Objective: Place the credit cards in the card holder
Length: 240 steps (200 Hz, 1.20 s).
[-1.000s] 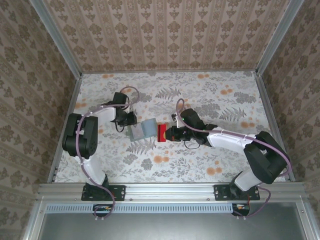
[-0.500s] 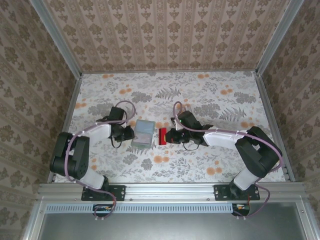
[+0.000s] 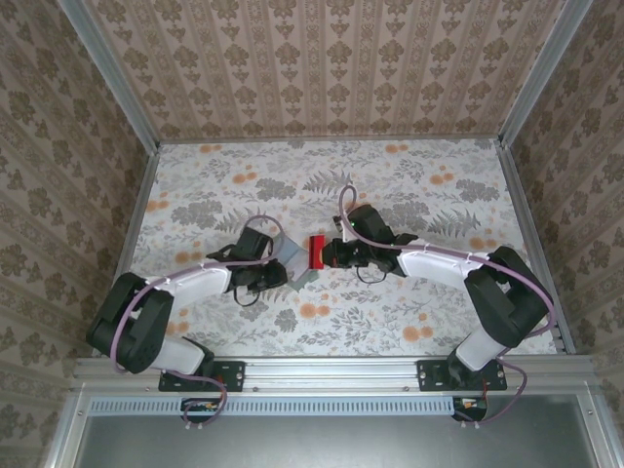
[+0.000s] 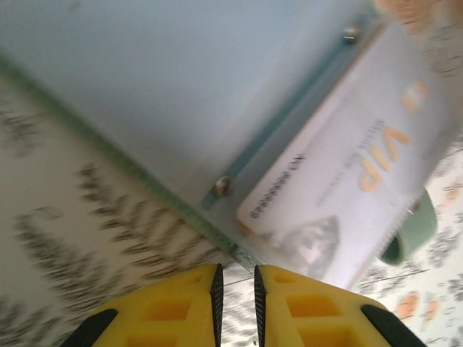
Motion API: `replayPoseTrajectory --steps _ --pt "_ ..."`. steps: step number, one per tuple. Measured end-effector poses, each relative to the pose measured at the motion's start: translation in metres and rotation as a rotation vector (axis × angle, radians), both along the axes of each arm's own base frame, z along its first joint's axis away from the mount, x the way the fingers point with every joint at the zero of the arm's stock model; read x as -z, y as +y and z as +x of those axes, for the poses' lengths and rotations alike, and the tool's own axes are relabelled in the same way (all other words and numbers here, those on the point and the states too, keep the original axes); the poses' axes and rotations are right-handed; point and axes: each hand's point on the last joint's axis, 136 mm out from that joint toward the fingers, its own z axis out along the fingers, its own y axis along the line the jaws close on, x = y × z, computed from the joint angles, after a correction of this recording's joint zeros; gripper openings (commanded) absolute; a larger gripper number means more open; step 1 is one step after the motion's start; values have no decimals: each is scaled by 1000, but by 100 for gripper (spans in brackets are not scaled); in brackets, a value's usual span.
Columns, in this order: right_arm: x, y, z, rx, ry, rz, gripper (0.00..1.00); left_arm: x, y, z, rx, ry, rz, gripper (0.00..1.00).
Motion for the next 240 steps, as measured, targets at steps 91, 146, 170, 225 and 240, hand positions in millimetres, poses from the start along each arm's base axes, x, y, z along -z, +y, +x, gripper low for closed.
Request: replayPoseTrajectory --steps 91,146,170,225,240 --pt "-9 -6 7 37 13 33 1 -70 -12 35 -14 -193 -17 33" --pt "21 22 11 71 104 101 1 -66 49 76 -112 -213 93 33" --pt "29 35 13 93 135 143 1 -40 58 82 -94 -148 140 31" --pt "38 54 17 122 167 196 1 -2 53 87 -43 -73 127 29" --pt "42 54 18 139 181 196 1 1 48 88 -33 -72 108 29"
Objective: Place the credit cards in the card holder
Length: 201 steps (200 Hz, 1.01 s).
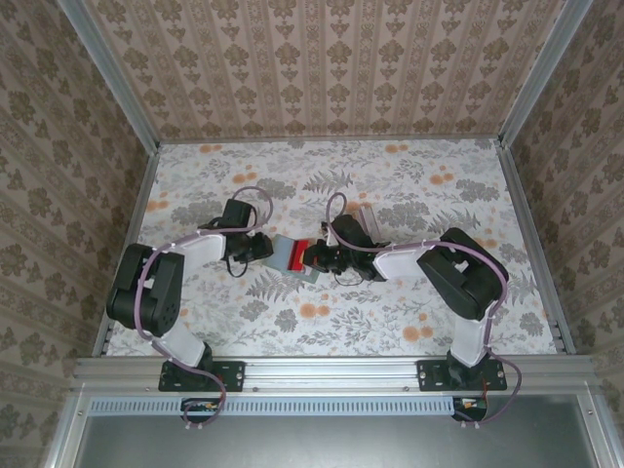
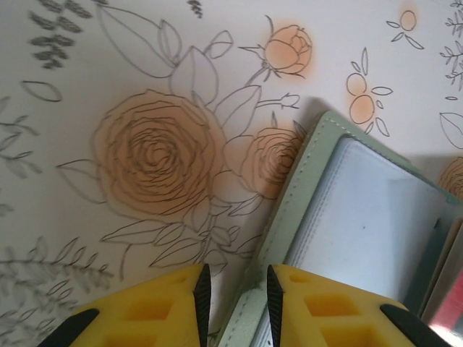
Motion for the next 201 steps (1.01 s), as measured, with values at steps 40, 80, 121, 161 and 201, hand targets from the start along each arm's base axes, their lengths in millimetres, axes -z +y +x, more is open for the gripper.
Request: replayPoseTrajectory --steps 40,80,121,161,201 --pt "4 -1 5 41 15 2 1 4 -4 -1 10 -16 -27 28" --pt "17 0 7 66 58 9 1 4 -3 -2 10 -40 -48 27" --pt "17 4 11 79 67 29 1 4 -3 -4 8 -67 -62 27" --pt "16 10 18 81 67 45 1 4 -3 -5 5 -81 -69 27" --pt "14 13 18 75 70 50 1 4 -3 -5 5 -81 -69 27"
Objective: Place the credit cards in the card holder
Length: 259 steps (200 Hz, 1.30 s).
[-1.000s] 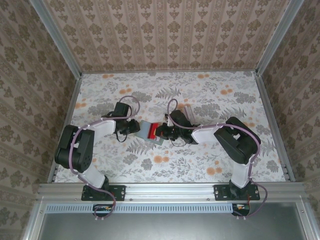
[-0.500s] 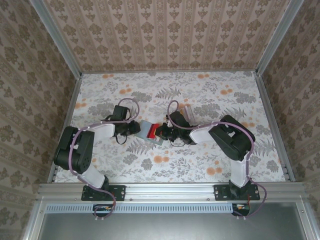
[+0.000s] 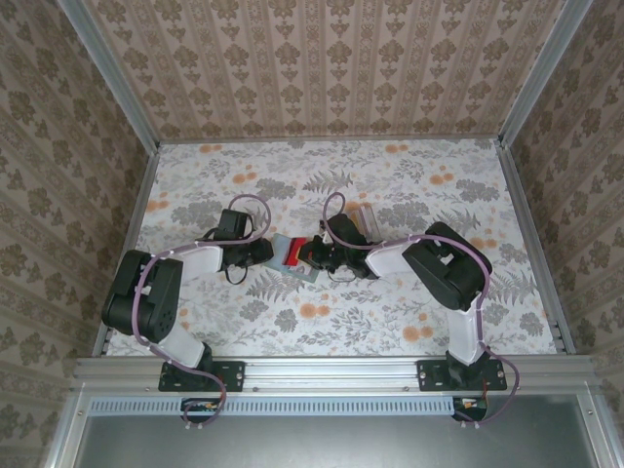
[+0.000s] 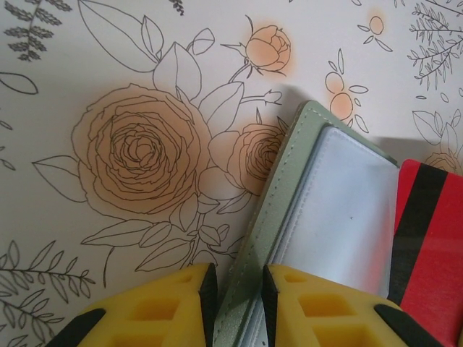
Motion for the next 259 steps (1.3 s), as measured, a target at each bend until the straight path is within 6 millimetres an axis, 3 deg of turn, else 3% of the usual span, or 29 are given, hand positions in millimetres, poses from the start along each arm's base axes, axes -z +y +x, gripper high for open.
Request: replayPoseTrajectory --steps 107,259 --pt "-1 6 -9 -60 26 -8 1 0 0 0 0 0 -1 27" --pt "5 30 3 -101 19 -34 5 -1 -1 -1 0 -4 12 27"
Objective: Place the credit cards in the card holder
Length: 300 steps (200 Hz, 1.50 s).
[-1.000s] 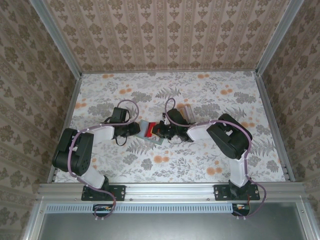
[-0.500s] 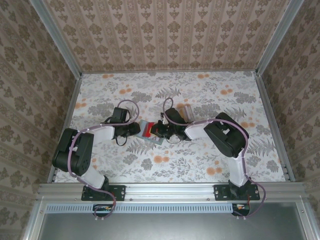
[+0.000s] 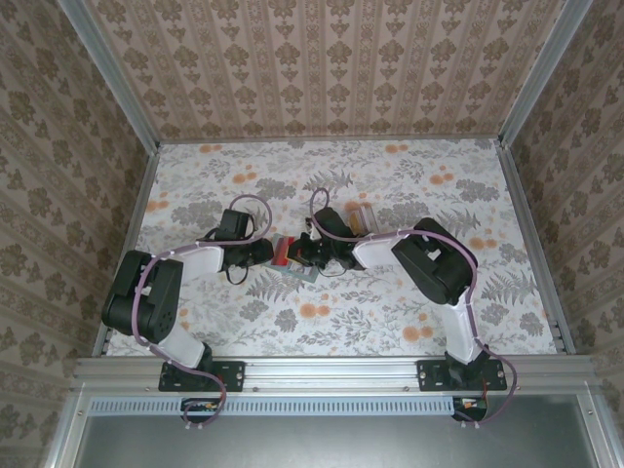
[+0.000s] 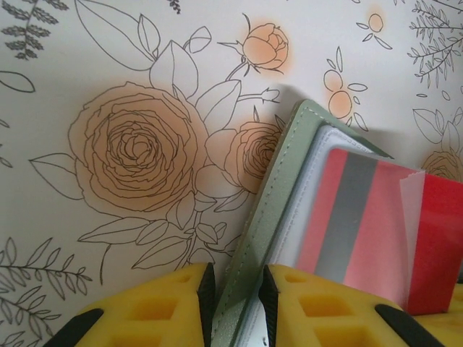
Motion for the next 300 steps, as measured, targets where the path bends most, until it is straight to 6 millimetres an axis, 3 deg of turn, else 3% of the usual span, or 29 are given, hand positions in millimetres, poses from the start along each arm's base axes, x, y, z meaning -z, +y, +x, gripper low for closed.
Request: replayPoseTrajectory --steps 60,126,154,207,251,300 --pt "0 8 2 -11 -33 -54 9 -1 0 -1 -6 5 0 27" --pt "-3 11 1 -40 -70 -90 36 0 6 -13 -10 42 22 27" --pt "-6 2 -4 -56 -89 -152 41 0 8 -16 -10 54 25 27" --pt "-19 -18 -11 -103 -126 -287 43 -2 12 -19 -19 64 27 27" --pt "-38 -27 -10 -129 -189 -339 38 -10 11 -20 -24 57 -19 32" --pt "-30 -21 -3 -167 -209 -371 32 -4 -1 -28 -12 111 -108 34"
